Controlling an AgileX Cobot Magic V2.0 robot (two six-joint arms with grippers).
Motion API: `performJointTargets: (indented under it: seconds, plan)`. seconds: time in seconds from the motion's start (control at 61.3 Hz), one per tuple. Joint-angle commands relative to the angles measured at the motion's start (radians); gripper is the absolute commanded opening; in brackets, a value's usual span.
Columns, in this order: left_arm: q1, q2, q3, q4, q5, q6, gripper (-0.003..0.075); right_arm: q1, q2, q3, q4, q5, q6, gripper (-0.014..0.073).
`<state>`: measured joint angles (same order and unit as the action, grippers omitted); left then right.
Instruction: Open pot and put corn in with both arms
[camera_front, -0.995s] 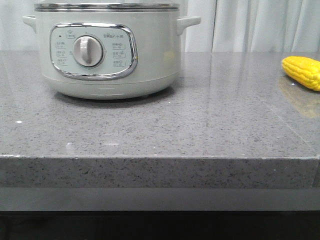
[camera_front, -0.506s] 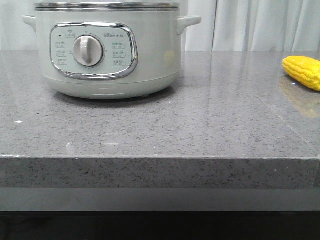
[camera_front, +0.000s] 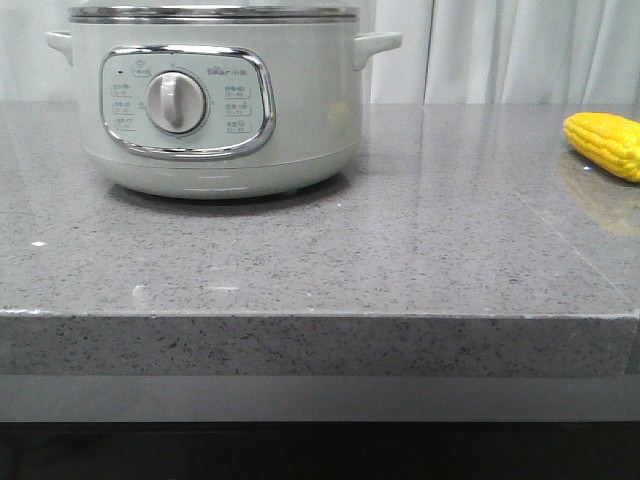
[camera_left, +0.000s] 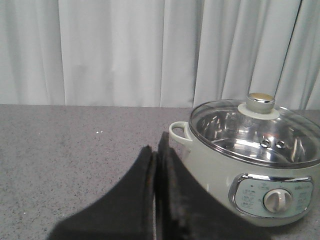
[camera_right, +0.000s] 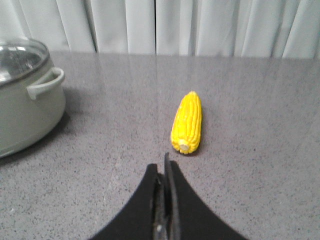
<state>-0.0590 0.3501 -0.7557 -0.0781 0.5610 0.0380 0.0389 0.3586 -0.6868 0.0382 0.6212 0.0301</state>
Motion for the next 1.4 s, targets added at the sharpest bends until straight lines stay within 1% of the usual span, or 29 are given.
performJointTargets:
  seconds: [0.0, 0.441, 0.539, 0.571, 0.62, 0.685, 0.718, 0.734, 0.751, 0.8, 0.816, 0.881, 0.914, 0.963, 1.077, 1.208, 1.387]
  plan:
    - [-0.003, 0.078, -0.048, -0.006, -0.074, 0.004, -0.0020, -0.001, 0.077, -0.041, -0.012, -0.057, -0.001, -0.0068]
    - [-0.003, 0.260, -0.048, -0.005, -0.084, 0.004, -0.0020, -0.001, 0.317, -0.040, -0.012, -0.058, -0.001, -0.0068]
    - [-0.003, 0.288, -0.048, -0.003, -0.093, 0.004, -0.0018, -0.001, 0.345, -0.040, -0.012, -0.060, -0.001, -0.0059]
    - [-0.003, 0.297, -0.048, -0.002, -0.098, 0.004, -0.0011, -0.001, 0.354, -0.040, -0.012, -0.061, -0.001, -0.0041]
    - [-0.003, 0.311, -0.048, -0.002, -0.110, 0.004, 0.0018, -0.001, 0.363, -0.040, -0.012, -0.063, -0.001, 0.0011]
    - [-0.003, 0.326, -0.048, 0.008, -0.128, 0.004, 0.0106, -0.001, 0.372, -0.040, -0.012, -0.068, -0.001, 0.0124]
    - [-0.003, 0.332, -0.048, 0.008, -0.139, 0.004, 0.0176, -0.001, 0.372, -0.040, -0.012, -0.070, -0.001, 0.0201]
    - [-0.003, 0.335, -0.048, 0.008, -0.145, 0.004, 0.0223, -0.001, 0.372, -0.040, -0.012, -0.070, -0.001, 0.0234]
    - [-0.003, 0.338, -0.048, 0.008, -0.151, 0.004, 0.0256, -0.001, 0.372, -0.040, -0.012, -0.071, -0.001, 0.0283]
    - [-0.003, 0.350, -0.048, 0.008, -0.175, 0.004, 0.0357, -0.001, 0.372, -0.040, -0.012, -0.076, -0.001, 0.0379]
    - [-0.003, 0.354, -0.048, 0.008, -0.186, 0.004, 0.0405, -0.001, 0.372, -0.040, -0.012, -0.077, -0.001, 0.0408]
    - [-0.003, 0.370, -0.048, 0.008, -0.213, 0.004, 0.0514, -0.001, 0.372, -0.040, -0.012, -0.082, -0.001, 0.0519]
    - [-0.003, 0.382, -0.053, 0.000, -0.225, 0.004, 0.0545, -0.001, 0.372, -0.040, -0.012, -0.083, -0.001, 0.0545]
    - [-0.003, 0.404, -0.058, -0.016, -0.236, 0.004, 0.0552, -0.001, 0.372, -0.040, -0.012, -0.083, -0.001, 0.0566]
    - [-0.029, 0.466, -0.102, -0.036, -0.240, 0.004, 0.0543, -0.001, 0.372, -0.040, -0.007, -0.083, -0.001, 0.0561]
    - [-0.114, 0.542, -0.173, -0.036, -0.250, 0.006, 0.0543, -0.001, 0.372, -0.040, 0.008, -0.083, -0.001, 0.0561]
    - [-0.239, 0.662, -0.263, -0.036, -0.312, 0.006, 0.0543, -0.001, 0.372, -0.040, 0.008, -0.089, -0.001, 0.0561]
